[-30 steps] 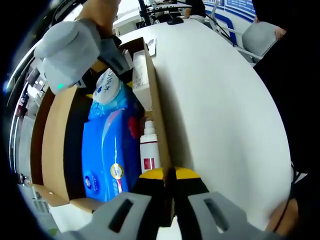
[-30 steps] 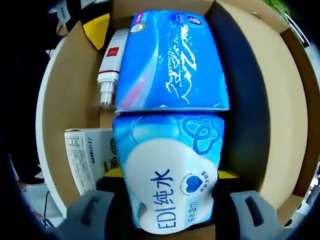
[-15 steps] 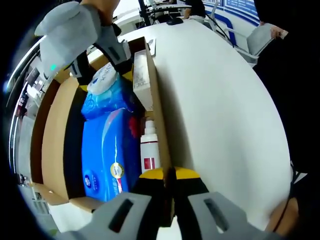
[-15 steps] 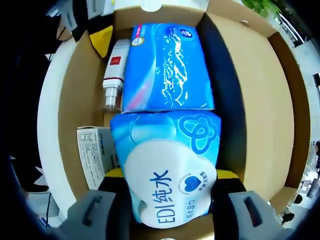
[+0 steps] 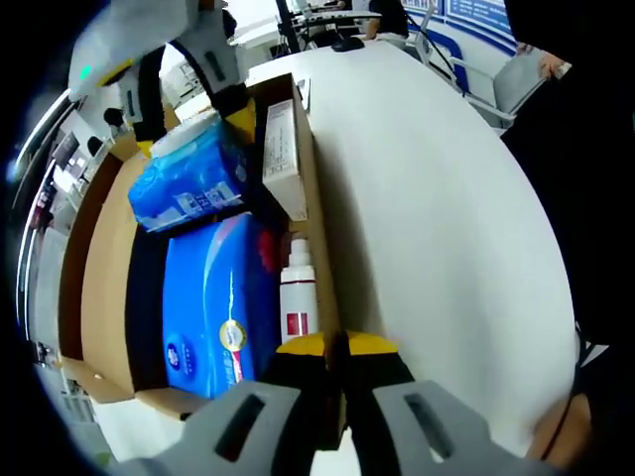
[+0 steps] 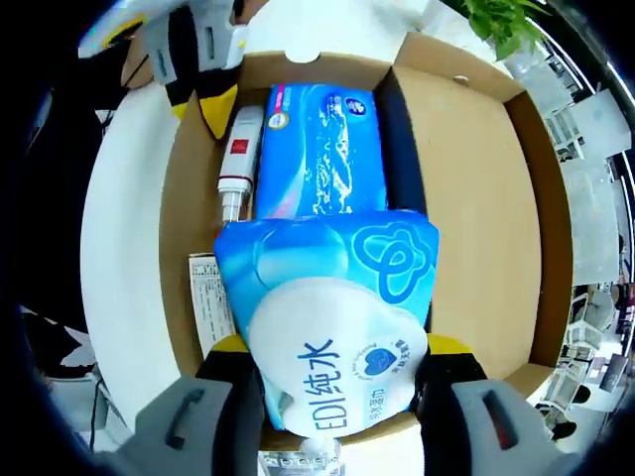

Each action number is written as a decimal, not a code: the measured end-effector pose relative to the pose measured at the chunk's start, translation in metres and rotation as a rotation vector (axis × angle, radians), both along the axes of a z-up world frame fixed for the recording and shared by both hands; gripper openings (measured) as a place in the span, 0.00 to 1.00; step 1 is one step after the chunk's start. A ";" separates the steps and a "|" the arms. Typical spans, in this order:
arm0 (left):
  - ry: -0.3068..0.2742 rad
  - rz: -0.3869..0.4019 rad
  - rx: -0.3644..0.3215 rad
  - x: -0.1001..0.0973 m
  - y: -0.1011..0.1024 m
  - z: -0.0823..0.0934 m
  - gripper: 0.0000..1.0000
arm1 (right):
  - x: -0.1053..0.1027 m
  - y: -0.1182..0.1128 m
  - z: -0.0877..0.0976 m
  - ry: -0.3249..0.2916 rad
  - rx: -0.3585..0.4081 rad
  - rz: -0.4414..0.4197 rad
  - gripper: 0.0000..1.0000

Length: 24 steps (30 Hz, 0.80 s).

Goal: Operate the shoe box by opening the lid, removing the specified soft item, and placing it in the target area until the item is outside and the box remains undamaged.

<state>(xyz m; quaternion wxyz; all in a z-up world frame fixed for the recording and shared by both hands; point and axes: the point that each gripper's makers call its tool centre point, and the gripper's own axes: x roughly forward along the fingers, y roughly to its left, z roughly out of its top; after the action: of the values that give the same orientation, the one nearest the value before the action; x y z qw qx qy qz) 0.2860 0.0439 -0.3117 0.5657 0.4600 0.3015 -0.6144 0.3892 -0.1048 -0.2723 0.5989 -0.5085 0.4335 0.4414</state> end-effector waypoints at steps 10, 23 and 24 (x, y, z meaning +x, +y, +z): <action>-0.005 -0.005 -0.002 -0.001 0.000 0.000 0.04 | -0.005 0.003 0.026 -0.037 0.023 0.014 0.61; -0.005 -0.006 -0.002 -0.002 0.000 0.000 0.04 | -0.021 -0.012 0.075 -0.104 0.056 -0.008 0.60; -0.005 -0.006 -0.001 -0.002 0.000 0.000 0.04 | -0.022 -0.014 0.076 -0.102 0.055 -0.010 0.60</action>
<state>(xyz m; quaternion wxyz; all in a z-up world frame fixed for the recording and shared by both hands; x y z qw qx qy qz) 0.2842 0.0442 -0.3118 0.5649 0.4620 0.2984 -0.6151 0.3669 -0.1183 -0.1961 0.6363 -0.5116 0.3927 0.4234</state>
